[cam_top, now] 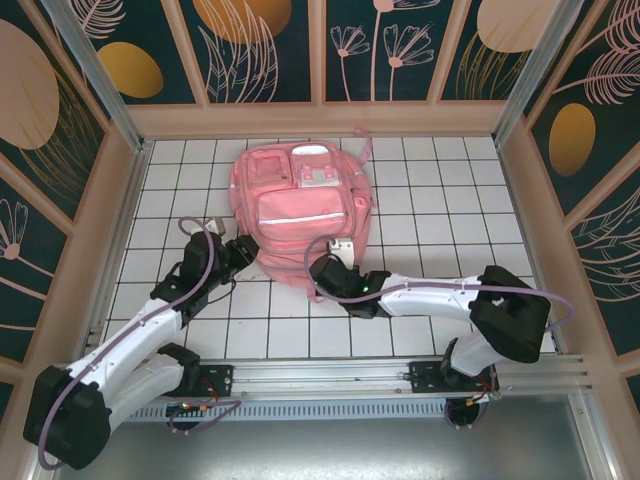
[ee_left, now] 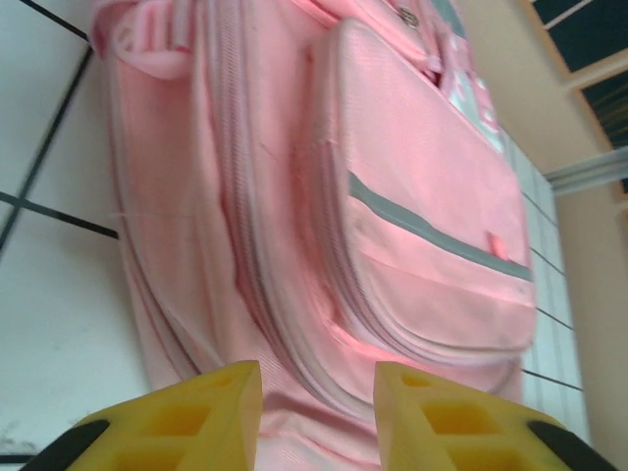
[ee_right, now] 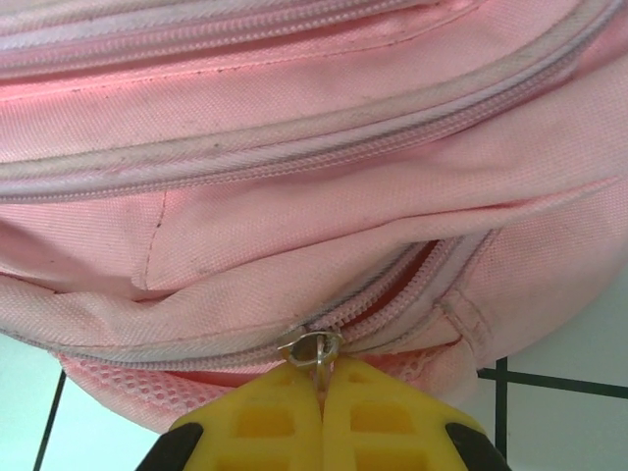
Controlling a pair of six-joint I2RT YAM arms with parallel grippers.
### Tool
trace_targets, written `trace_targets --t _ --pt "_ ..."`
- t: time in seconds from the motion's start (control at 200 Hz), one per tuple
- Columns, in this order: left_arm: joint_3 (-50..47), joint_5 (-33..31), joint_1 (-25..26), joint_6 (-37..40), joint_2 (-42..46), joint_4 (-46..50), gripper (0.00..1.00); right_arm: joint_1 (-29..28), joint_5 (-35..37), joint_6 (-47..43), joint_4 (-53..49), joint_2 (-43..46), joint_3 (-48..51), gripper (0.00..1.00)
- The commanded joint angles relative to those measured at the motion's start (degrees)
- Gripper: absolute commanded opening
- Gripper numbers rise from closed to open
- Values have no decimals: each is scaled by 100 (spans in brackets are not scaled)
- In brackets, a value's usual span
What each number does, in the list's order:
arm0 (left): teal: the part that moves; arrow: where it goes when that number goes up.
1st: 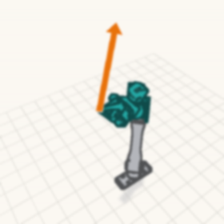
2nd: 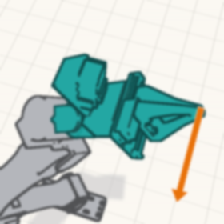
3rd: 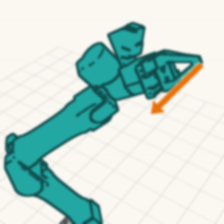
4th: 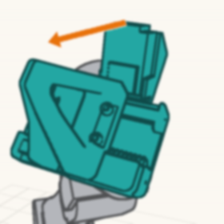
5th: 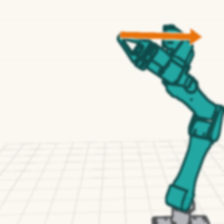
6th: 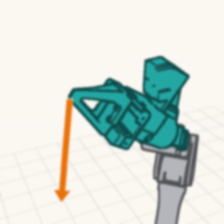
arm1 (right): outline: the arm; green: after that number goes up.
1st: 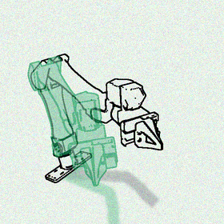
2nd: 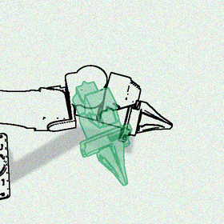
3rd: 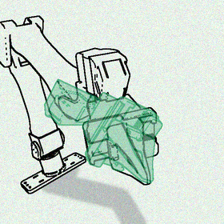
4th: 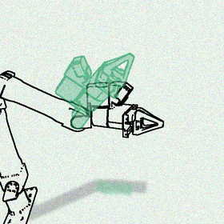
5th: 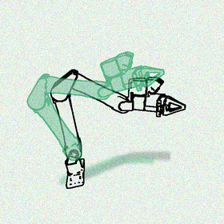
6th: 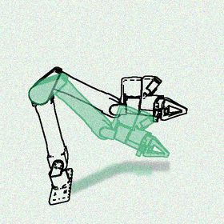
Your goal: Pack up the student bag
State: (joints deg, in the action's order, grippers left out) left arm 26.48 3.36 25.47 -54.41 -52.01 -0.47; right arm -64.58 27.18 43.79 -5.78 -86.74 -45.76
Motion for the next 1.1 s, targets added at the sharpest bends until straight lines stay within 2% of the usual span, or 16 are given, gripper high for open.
trace_targets --t 0.0,0.14,0.33,0.41,0.485,0.596,0.861,0.906,0.966,1.026,1.091 --pt "-13 449 143 -411 381 359 37 -90 133 -220 -97 -177 -165 0" --pt "-126 461 830 -1093 466 46 37 -110 85 -239 76 -108 -110 0" --pt "-37 156 1791 -1744 -298 -432 38 -188 106 -291 239 125 -21 0" --pt "-28 138 2034 -1977 -659 -732 43 -226 177 -293 267 212 15 0" --pt "88 63 2115 -2115 -978 -763 50 -265 206 -310 322 295 72 0" --pt "92 -100 2135 -2334 -1265 -1098 55 -318 209 -292 443 409 202 0" --pt "464 -243 2129 -2491 -2164 -1438 57 -388 208 -295 578 514 384 0" --pt "518 -294 2136 -2455 -2271 -1437 53 -393 208 -297 579 533 402 0" --pt "564 -352 2134 -2412 -2340 -1373 35 -398 207 -299 588 558 415 0" --pt "569 -486 2133 -2352 -2315 -1263 23 -403 208 -296 585 592 427 0" --pt "557 -689 2134 -2309 -2201 -1017 6 -400 217 -293 578 597 445 0"
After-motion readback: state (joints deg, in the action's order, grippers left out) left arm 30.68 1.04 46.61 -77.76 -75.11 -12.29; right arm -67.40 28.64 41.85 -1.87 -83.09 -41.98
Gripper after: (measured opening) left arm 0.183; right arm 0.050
